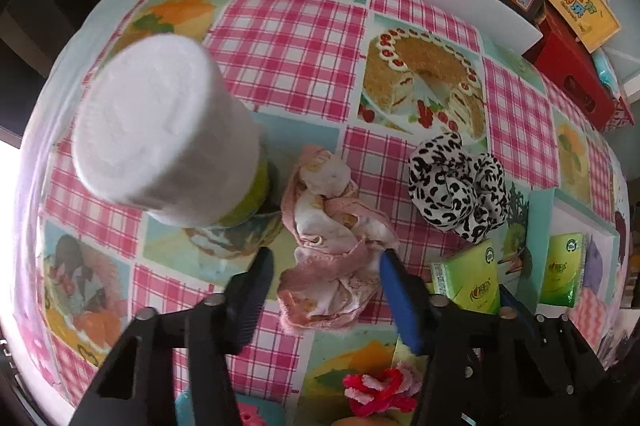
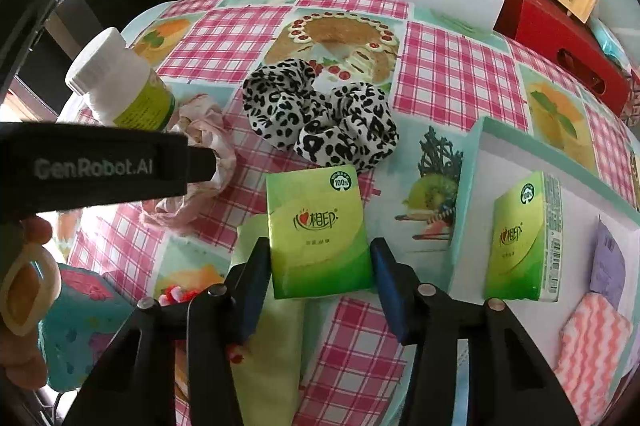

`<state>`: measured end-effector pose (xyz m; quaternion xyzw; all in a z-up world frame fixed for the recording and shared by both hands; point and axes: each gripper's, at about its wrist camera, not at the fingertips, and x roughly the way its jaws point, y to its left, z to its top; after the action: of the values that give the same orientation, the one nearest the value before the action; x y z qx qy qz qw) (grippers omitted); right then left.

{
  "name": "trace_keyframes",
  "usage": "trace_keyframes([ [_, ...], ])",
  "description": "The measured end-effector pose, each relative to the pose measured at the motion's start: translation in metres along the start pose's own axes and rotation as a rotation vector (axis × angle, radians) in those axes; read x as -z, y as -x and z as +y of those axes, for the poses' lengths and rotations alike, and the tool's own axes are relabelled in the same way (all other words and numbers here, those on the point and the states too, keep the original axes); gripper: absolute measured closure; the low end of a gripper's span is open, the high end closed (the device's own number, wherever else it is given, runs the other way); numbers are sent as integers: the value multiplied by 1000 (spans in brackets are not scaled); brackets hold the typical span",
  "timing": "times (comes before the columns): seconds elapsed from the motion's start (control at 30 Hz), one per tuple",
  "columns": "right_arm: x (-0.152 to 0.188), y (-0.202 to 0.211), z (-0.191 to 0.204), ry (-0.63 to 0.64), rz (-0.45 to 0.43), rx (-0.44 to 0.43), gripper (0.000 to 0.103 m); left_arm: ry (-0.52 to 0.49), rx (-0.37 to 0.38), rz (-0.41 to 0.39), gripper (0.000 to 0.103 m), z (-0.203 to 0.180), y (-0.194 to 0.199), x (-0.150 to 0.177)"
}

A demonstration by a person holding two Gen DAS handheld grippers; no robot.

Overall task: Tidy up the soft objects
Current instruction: 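Reach the left tool to the pink fabric while the right tool reaches the green tissue pack, then close the left tool on the pink fabric while the right tool closes on the tissue pack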

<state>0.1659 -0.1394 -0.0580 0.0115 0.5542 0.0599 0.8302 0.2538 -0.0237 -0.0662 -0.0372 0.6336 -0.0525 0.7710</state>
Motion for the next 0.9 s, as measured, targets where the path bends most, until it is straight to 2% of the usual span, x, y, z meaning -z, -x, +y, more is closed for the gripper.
trace_keyframes([
  [0.13,0,1,-1,-1,-1,-1,52,1,7,-1,65,1,-7,1],
  [0.3,3,3,-2,-7,-2,-16,52,4,18,-12,75,2,-7,5],
  [0.33,4,4,-2,-7,-4,-18,52,3,19,-17,81,3,-6,6],
  [0.37,5,6,-1,-6,-6,-21,52,4,20,-21,83,2,-6,6],
  [0.67,16,16,-5,-31,-19,-44,53,27,45,-46,92,5,8,22],
  [0.9,21,23,-7,-42,-32,-57,53,46,75,-57,95,21,19,32],
])
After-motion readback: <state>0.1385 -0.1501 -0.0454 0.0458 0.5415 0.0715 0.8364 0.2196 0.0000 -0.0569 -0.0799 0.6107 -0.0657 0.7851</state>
